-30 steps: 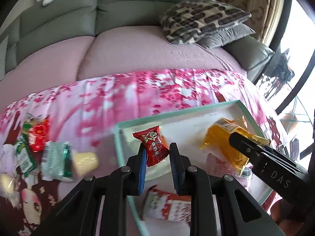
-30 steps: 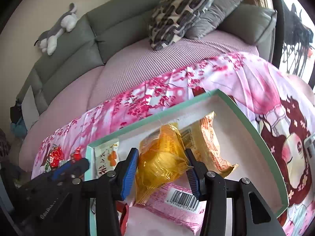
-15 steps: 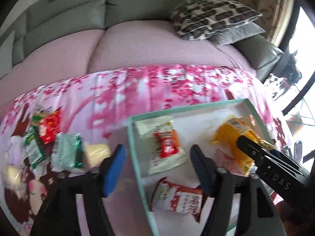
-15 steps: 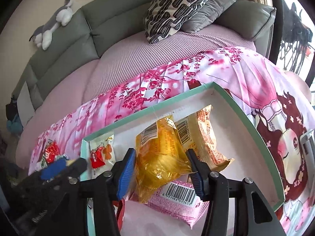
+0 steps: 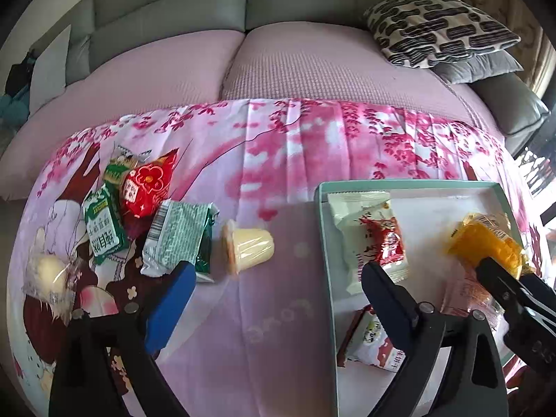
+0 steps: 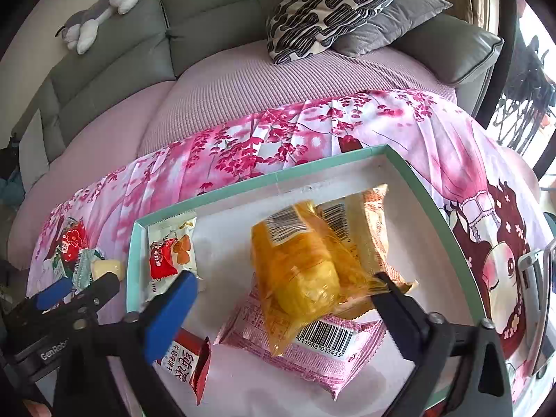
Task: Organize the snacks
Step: 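Carry both packets over the teal tray and open both grippers, then move both grippers back over the snack pile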
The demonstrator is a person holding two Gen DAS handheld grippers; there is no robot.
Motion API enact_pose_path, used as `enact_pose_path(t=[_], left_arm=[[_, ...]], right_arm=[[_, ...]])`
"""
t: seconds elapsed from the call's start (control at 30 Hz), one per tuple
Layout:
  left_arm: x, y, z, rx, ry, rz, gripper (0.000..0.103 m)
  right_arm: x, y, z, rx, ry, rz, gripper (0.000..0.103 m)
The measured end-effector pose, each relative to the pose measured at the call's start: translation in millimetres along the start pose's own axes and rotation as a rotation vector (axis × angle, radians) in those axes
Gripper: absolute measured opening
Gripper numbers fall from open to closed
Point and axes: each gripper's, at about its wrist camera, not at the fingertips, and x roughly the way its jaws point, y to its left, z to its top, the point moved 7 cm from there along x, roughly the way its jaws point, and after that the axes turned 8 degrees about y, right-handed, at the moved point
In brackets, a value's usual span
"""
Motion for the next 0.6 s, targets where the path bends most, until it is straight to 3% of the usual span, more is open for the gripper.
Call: enact_pose_path(t=[0.6], left_arm=[[1.2,2.9,-3.3,-0.036,0.004,0.008,0.101]], right_arm=[[-4.2,-3.0,1.6,-0.002,-0.026,-0.023,0.103]])
